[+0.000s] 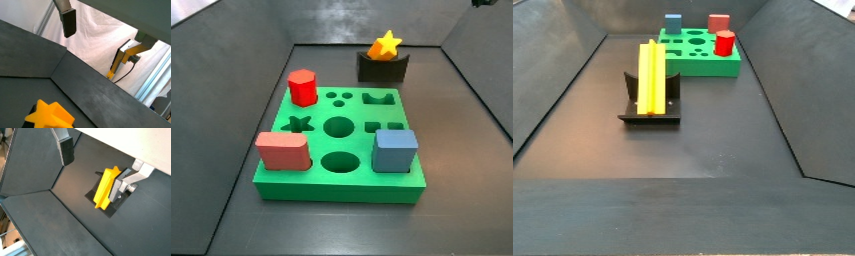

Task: Pick up the star object. Move up. Place the star object on the fixture. Regrasp the star object. Move to above the board. Insert the star object.
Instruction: Regrasp the star object.

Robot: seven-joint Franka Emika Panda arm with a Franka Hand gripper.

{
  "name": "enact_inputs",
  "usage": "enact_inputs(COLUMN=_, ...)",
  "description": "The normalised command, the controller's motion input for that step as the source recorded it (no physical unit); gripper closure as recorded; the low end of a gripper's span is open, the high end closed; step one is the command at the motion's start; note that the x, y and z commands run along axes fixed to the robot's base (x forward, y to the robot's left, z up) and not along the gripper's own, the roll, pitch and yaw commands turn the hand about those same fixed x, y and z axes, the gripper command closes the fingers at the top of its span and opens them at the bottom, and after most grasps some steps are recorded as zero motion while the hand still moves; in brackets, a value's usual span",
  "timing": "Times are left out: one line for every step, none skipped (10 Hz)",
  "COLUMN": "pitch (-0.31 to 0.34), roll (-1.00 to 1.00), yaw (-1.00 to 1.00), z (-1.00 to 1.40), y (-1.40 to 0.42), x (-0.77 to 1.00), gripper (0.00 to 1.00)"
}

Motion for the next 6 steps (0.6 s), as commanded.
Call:
enact_inputs(pitch=-0.065, roll=0.21, yaw=0.25, z=-1.00, y=0.05, x=0.03, gripper=0.00)
enact_inputs(pitch=-0.069, roll=0.21, yaw=0.24, z=-1.00, y=0.05, x=0.03, gripper=0.00)
enact_inputs(pitch=-0.121, roll=0.18, yaw=0.16, z=-1.00, y=0.04, x=0.05, gripper=0.00)
enact_inputs(pitch=-0.141, roll=0.15, yaw=0.12, z=-1.00, y=0.04, x=0.05, gripper=0.00)
enact_inputs(pitch=-0.163, roll=0.11, yaw=0.07, z=-1.00, y=0.03, x=0.06, gripper=0.00)
enact_inputs(pitch=-0.162, roll=0.08, yaw=0.02, z=-1.00, y=0.04, x=0.07, gripper=0.00)
